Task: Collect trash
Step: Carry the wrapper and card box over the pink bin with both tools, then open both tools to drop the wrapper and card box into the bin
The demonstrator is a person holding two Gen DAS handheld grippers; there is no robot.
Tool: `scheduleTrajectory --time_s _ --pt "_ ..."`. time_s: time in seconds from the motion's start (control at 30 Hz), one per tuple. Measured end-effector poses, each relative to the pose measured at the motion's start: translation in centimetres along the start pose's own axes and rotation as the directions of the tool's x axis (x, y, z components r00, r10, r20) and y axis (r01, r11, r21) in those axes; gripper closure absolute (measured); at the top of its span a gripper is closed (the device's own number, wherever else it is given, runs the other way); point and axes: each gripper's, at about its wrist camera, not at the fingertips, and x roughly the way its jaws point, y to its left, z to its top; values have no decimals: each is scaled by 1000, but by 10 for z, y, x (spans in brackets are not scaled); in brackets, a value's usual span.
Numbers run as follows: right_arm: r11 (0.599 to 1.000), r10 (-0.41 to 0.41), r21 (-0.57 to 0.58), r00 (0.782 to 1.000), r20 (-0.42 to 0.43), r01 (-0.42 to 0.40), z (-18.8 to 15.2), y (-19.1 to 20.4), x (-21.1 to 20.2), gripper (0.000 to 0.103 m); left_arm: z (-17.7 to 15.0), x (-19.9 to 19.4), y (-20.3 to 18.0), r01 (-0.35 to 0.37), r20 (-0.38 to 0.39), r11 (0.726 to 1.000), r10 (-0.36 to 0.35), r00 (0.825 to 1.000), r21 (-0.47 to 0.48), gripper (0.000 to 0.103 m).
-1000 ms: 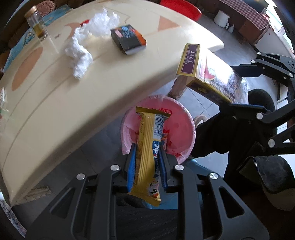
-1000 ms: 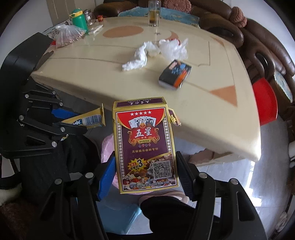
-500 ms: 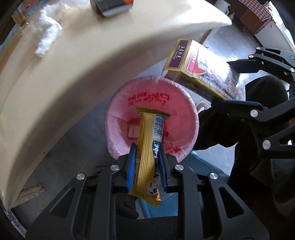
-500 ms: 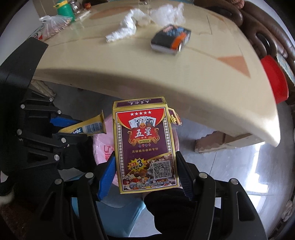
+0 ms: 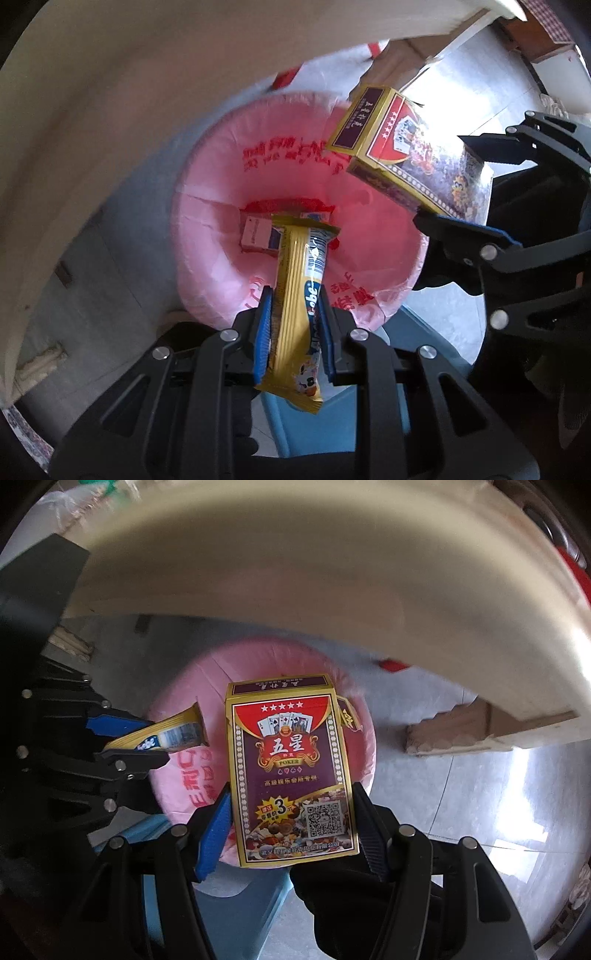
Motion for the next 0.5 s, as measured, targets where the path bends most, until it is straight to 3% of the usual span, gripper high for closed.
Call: scheduleTrajectory --time_s 0.5 --pt "997 74 32 990 -118 -71 0 -14 62 42 21 57 17 36 -119 997 -43 992 -65 80"
